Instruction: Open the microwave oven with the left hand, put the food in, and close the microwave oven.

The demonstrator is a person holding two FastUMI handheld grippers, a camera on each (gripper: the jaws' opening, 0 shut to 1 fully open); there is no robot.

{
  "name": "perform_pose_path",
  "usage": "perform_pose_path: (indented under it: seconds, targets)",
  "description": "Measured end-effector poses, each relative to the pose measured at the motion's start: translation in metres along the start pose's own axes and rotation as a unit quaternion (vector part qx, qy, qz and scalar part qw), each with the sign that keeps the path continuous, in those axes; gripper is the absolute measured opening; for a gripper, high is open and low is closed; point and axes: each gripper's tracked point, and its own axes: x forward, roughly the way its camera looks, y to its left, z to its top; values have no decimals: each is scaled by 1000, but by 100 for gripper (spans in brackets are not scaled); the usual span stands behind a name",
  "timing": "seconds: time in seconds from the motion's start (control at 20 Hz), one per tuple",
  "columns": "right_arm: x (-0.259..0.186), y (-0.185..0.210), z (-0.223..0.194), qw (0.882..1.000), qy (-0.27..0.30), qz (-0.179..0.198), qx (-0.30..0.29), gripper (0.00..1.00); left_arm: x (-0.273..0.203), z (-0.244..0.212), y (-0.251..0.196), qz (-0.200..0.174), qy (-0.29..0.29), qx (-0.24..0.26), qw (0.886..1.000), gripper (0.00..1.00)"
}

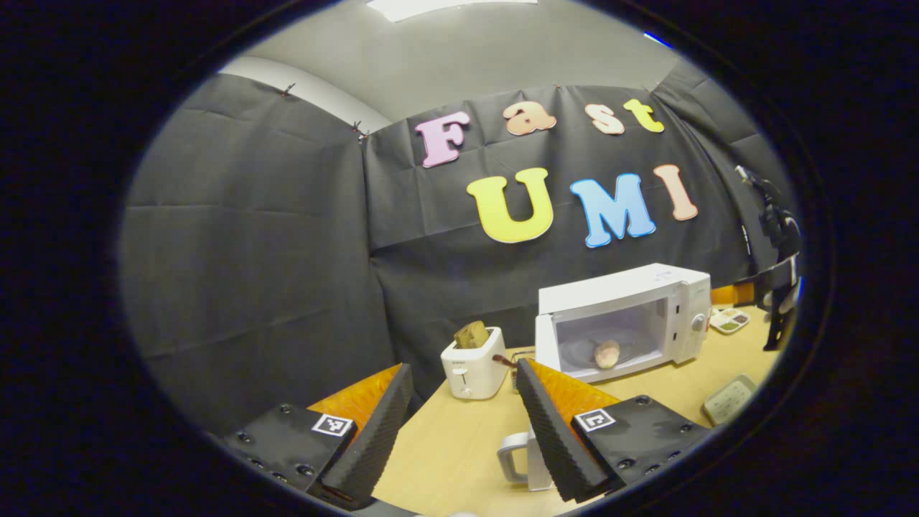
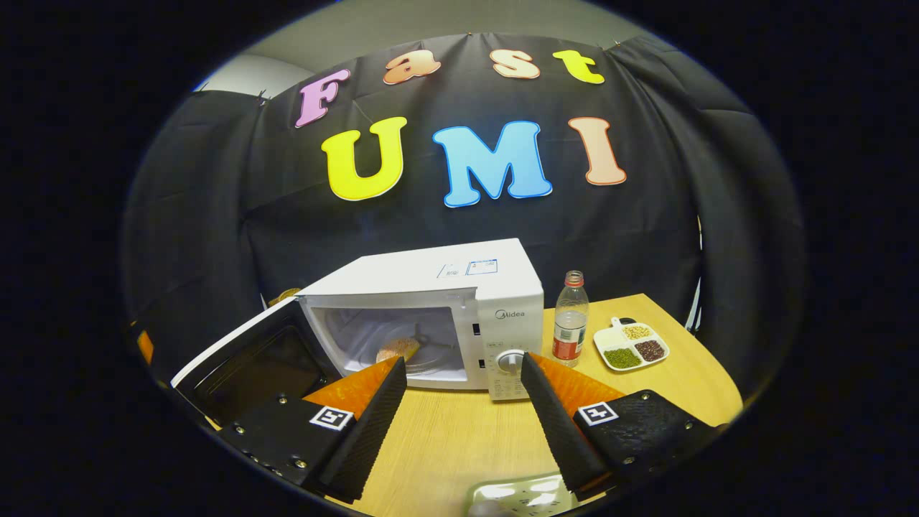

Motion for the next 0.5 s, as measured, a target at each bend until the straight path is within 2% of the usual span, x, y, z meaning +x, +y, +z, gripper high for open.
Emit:
perform_pose_path:
  seconds: [0.15, 0.2, 0.25, 0.4, 0.45, 0.5]
  targets:
    - [-41, -11, 20, 1000, -3, 0, -24, 98, 4, -40, 24, 22, 20, -11, 1000, 100]
    - [-53, -14, 21, 1000, 3, 1, -29, 93, 6, -54, 30, 24, 28, -15, 999, 96]
    - [-64, -15, 24, 999, 7, 2, -37, 98, 10, -65, 32, 27, 32, -19, 999, 96]
    - [-88, -16, 36, 998, -7, 0, -70, 98, 21, -111, 25, 18, 62, -27, 998, 92]
    - [-93, -14, 35, 997, -2, 2, -73, 98, 23, -124, 19, 14, 77, -34, 996, 100]
    - [-99, -13, 36, 998, -2, 2, -67, 98, 23, -134, 13, 8, 84, -36, 996, 100]
